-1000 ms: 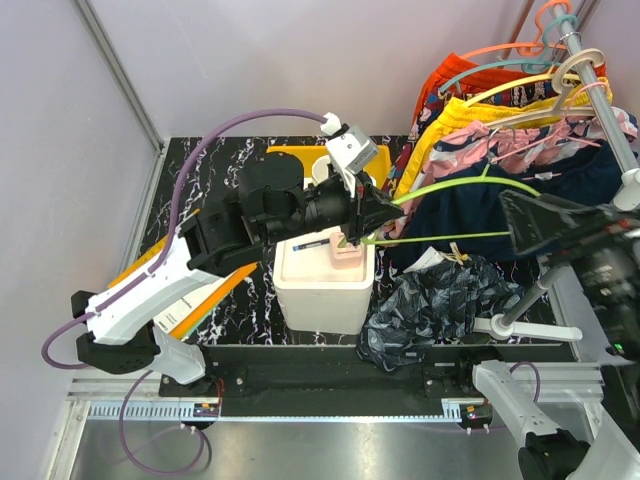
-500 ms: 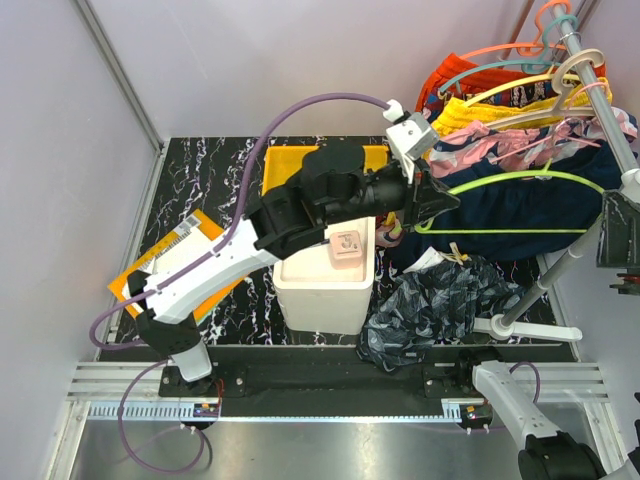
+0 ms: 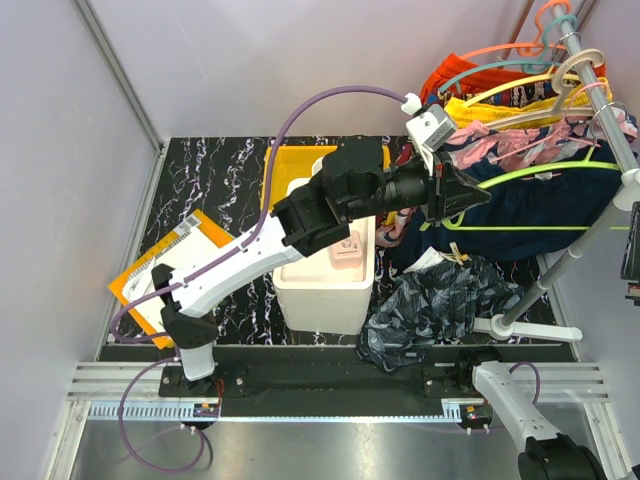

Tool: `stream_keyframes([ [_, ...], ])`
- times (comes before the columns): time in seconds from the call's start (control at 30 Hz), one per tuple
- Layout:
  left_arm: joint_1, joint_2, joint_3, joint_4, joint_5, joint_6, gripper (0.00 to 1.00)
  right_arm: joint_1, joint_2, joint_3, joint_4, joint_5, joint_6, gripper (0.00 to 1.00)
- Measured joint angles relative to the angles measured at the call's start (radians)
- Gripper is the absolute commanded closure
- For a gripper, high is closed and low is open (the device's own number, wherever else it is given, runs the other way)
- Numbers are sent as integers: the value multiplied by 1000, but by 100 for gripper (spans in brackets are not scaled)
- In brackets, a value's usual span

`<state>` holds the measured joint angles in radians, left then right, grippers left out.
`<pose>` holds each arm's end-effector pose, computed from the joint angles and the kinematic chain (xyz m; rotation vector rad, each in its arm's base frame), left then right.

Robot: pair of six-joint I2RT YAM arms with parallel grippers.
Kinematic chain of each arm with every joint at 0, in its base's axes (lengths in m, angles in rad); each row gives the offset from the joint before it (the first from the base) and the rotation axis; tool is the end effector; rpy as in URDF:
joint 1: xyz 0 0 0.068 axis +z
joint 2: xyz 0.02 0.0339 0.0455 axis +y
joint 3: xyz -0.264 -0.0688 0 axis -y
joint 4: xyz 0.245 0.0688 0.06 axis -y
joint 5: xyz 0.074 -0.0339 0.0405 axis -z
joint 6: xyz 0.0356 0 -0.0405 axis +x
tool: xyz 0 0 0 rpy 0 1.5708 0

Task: Remove the shorts from the hanger

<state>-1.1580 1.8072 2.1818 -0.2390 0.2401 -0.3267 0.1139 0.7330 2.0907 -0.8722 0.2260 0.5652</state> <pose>0.1509 -0.3656 0.5303 0.8379 1.3575 -1.3644 -0.0854 -0.0178 0.5930 0.4446 1.0183 0.4862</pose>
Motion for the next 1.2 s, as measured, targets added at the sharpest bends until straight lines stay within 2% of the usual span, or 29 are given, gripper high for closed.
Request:
stream_keyframes([
  [0.6,-6,92,26,2,44,-13,100,3,-56,-147,68,-23,1,57],
  [0.67,-6,92,26,2,44,-9,93,3,-56,-165,76,-46,2,57],
  [0.7,-6,92,22,4,44,-8,81,3,-56,-179,80,-64,4,57],
  [0.9,-3,84,-22,-5,57,-5,54,3,-27,-228,77,-209,7,54],
  [0.93,-2,76,-40,-10,58,-5,46,3,-21,-231,75,-227,8,54],
  [1.13,5,-13,-150,-26,55,-11,30,3,2,-261,59,-320,3,53],
  [1.17,5,-39,-173,-26,52,-10,12,3,2,-264,59,-332,1,53],
  [1.2,7,-73,-204,-28,50,-10,9,3,1,-266,59,-350,0,52],
])
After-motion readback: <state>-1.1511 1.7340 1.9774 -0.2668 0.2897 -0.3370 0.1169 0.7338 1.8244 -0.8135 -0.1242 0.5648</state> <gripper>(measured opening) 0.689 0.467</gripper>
